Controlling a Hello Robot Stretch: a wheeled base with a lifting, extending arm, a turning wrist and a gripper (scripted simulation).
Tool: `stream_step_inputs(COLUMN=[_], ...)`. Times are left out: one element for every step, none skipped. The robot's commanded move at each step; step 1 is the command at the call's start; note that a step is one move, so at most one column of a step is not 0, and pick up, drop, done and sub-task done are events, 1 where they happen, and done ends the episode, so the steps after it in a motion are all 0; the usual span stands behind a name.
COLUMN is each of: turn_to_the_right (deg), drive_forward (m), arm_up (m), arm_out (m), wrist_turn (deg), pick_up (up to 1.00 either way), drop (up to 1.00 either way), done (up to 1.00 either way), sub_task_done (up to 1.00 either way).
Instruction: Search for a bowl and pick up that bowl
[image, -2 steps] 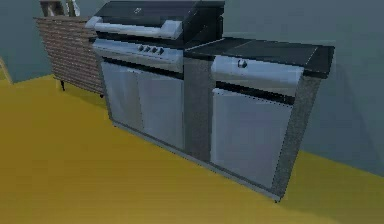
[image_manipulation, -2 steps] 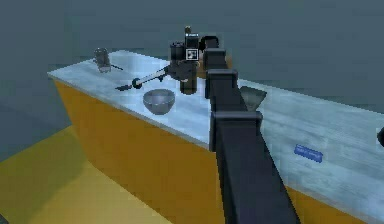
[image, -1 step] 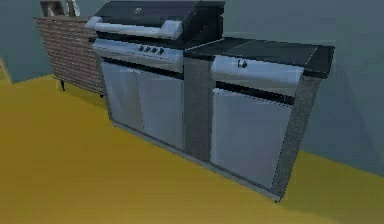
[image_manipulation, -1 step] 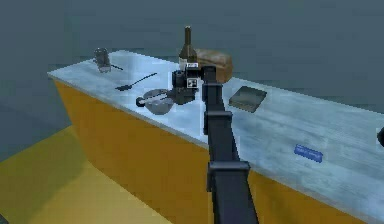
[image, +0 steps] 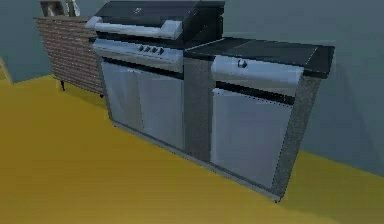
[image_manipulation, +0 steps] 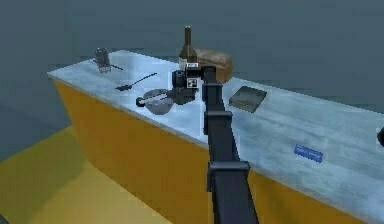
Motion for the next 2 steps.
stream_step_inputs(turn_to_the_right=[0.0, 0.0], drive_forward=[0.0, 0.0], arm_up=[0.08, 0.0], arm_out=[0.0, 0.0], wrist_turn=[0.0, 0.0], pick_up=[0.0, 0.0], drop=[0.0, 0.0], done=[0.0, 1.0], sub_task_done=[0.0, 0.0])
